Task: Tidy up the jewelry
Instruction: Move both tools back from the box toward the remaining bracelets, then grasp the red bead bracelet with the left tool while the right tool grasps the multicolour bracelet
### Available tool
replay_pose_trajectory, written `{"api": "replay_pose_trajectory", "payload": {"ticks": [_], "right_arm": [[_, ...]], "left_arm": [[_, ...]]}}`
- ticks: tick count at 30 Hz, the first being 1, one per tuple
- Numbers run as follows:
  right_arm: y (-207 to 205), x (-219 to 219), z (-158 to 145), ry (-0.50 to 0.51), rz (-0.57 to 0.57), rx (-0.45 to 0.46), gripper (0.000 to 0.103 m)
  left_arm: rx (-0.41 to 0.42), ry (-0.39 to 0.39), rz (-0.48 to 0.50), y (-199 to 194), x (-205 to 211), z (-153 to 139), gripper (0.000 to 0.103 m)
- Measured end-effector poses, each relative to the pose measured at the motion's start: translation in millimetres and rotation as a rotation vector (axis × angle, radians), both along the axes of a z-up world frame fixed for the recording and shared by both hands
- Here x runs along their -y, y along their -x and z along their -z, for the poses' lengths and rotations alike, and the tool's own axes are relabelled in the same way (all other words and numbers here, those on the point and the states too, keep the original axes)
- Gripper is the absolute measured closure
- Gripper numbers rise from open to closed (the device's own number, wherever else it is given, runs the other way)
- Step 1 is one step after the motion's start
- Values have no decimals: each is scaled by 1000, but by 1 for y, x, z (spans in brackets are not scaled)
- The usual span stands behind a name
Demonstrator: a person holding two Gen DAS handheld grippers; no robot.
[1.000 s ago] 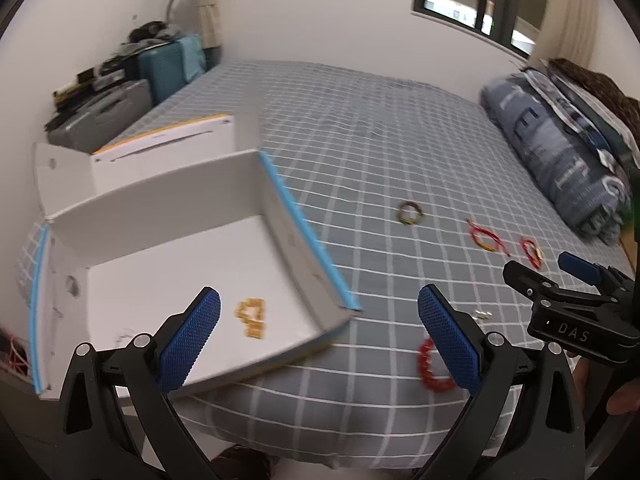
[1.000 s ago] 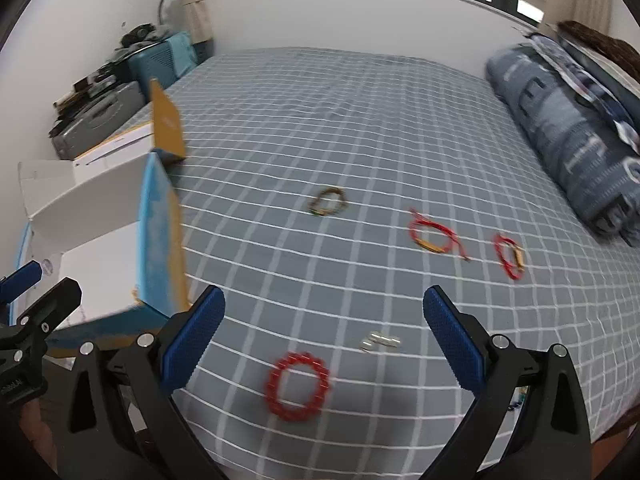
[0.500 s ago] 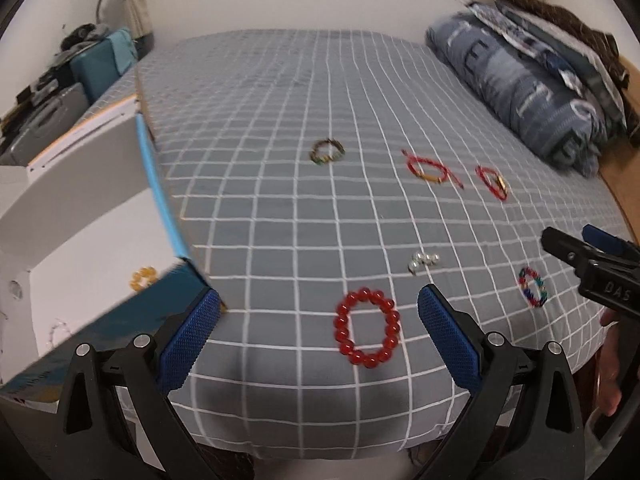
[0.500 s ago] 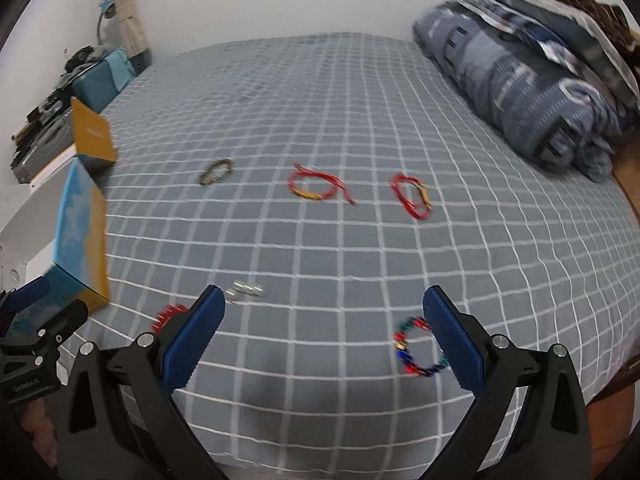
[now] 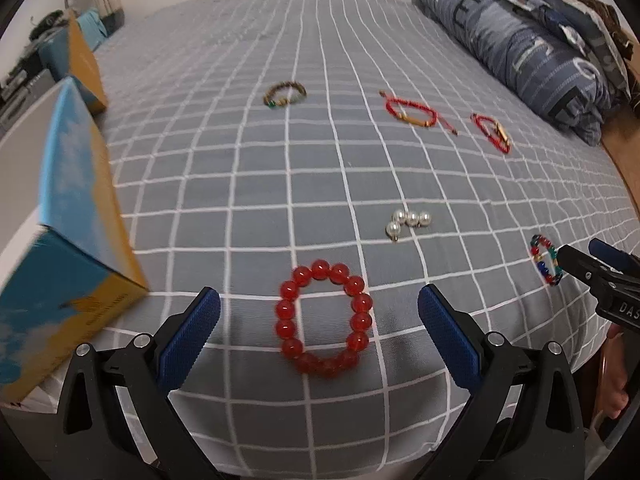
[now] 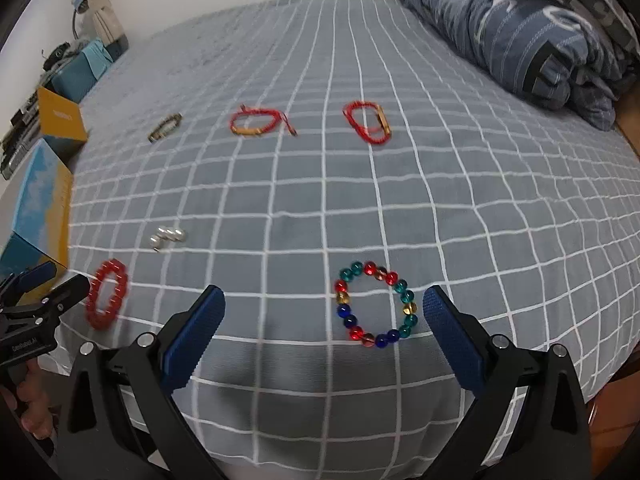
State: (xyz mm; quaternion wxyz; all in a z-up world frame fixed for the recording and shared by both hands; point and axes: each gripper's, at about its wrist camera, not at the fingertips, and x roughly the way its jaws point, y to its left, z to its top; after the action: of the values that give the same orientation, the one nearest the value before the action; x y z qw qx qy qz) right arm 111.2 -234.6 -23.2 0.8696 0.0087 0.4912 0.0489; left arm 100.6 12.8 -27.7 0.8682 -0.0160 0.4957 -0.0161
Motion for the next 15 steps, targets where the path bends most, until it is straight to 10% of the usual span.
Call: {"api": "replay_pose_trajectory", "payload": {"ticks": [15], "right_arm": [[-20, 16, 41, -6, 44, -117, 23]], "left_arm": [[-94, -5, 12, -19, 9, 37, 7]]}}
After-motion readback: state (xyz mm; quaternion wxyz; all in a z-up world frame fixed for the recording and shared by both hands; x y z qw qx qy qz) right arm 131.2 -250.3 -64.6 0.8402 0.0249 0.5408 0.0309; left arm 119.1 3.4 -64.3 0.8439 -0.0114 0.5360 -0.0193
